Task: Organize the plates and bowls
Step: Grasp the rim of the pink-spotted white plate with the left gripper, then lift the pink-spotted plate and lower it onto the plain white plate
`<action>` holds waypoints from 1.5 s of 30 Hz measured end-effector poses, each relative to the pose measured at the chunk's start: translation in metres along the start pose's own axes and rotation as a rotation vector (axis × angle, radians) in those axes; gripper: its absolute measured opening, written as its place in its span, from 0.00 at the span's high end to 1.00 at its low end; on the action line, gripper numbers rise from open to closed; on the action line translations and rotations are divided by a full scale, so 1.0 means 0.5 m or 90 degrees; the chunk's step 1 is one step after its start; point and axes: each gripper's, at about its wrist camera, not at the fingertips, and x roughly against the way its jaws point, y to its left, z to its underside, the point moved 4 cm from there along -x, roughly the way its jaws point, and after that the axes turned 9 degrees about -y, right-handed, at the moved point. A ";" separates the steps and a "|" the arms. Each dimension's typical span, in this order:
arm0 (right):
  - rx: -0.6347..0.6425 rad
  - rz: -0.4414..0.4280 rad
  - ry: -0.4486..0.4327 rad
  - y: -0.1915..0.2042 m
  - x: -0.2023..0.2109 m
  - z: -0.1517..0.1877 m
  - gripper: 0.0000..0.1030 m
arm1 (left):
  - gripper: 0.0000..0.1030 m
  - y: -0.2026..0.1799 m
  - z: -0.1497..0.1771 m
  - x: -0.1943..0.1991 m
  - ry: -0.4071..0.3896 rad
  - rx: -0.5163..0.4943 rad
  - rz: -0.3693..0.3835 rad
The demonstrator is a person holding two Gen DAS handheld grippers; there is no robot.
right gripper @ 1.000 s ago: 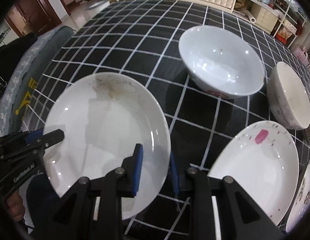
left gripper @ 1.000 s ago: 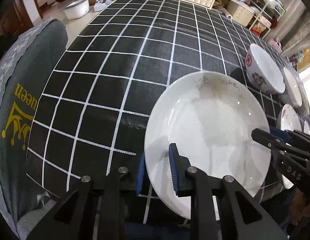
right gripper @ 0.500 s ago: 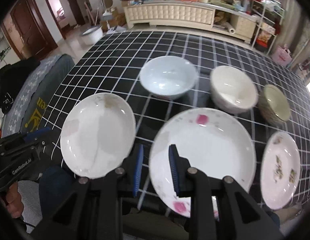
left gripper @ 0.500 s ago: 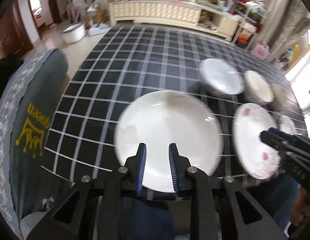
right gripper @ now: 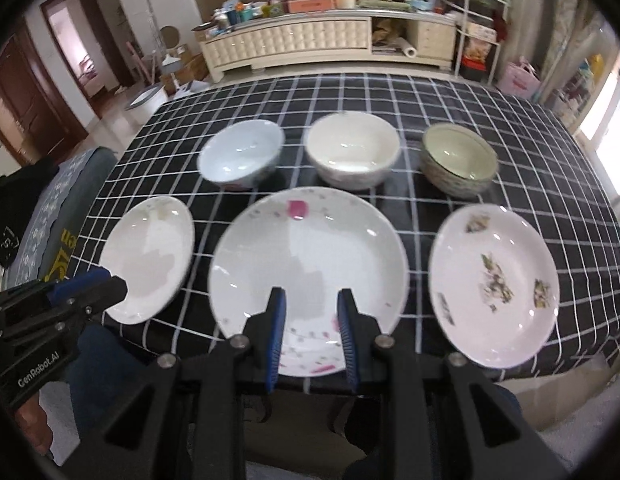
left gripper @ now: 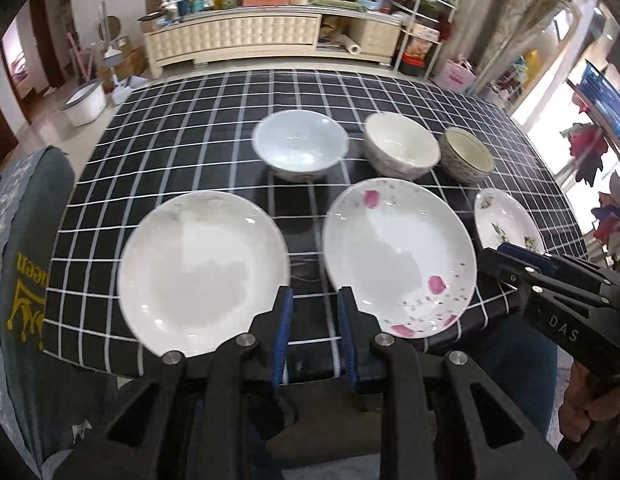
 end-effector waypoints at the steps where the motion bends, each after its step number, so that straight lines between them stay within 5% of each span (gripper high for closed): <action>1: -0.003 0.003 0.004 -0.011 -0.001 0.003 0.70 | 0.80 -0.008 0.000 -0.008 0.004 0.000 0.001; 16: -0.045 0.037 0.044 -0.127 -0.068 0.025 0.70 | 0.80 -0.050 0.027 -0.163 0.098 0.005 0.031; 33: -0.044 0.049 0.105 -0.155 -0.159 0.024 0.62 | 0.75 -0.019 0.004 -0.250 0.117 0.006 0.019; 45: -0.048 0.035 0.066 -0.158 -0.164 0.000 0.60 | 0.75 -0.031 0.006 -0.291 0.130 -0.013 0.012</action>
